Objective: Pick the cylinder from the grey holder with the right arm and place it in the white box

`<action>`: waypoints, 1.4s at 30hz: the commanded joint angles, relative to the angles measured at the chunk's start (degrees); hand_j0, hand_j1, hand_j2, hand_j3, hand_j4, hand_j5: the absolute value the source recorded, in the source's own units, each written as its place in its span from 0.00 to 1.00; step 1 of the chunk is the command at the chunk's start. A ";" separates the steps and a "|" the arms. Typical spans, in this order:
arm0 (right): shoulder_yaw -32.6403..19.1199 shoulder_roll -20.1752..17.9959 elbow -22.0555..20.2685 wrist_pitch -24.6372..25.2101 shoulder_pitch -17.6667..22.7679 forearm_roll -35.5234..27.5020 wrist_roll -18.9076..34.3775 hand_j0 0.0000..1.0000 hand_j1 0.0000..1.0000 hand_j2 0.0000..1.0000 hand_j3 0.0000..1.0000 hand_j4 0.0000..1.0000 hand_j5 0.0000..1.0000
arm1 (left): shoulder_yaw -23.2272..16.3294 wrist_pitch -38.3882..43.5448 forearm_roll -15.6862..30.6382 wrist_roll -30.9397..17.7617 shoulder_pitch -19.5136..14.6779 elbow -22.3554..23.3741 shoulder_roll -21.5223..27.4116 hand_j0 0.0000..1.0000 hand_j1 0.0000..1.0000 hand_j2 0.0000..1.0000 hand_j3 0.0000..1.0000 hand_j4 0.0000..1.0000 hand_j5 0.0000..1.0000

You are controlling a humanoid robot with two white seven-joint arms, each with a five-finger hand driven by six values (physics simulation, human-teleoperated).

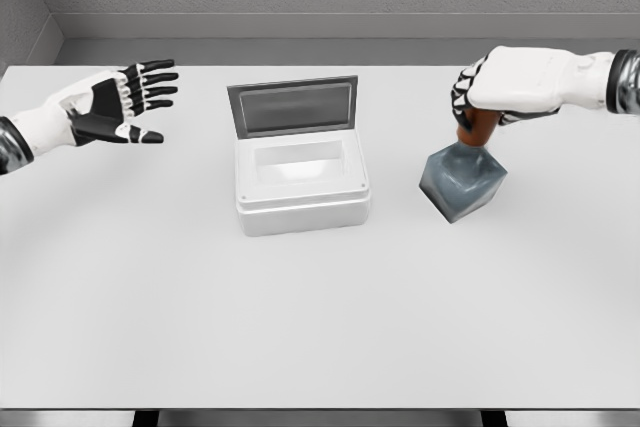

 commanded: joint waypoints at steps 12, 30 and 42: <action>11.21 15.22 0.33 0.18 -7.91 -0.70 -0.05 0.34 0.34 0.34 0.34 0.34 0.34 | -0.66 -0.14 -0.35 -0.01 0.18 -2.26 0.80 1.00 1.00 1.00 1.00 1.00 1.00; 12.88 20.49 7.62 0.18 -11.08 -0.70 -0.05 0.35 0.35 0.35 0.35 0.35 0.35 | -0.66 -0.14 -0.43 -0.01 0.26 -2.26 0.72 1.00 1.00 1.00 1.00 1.00 1.00; 14.11 20.93 7.53 0.18 -10.99 -0.79 -0.05 0.35 0.35 0.35 0.35 0.35 0.35 | -0.66 -0.14 -1.31 -0.01 0.35 -2.34 0.54 1.00 1.00 1.00 1.00 1.00 1.00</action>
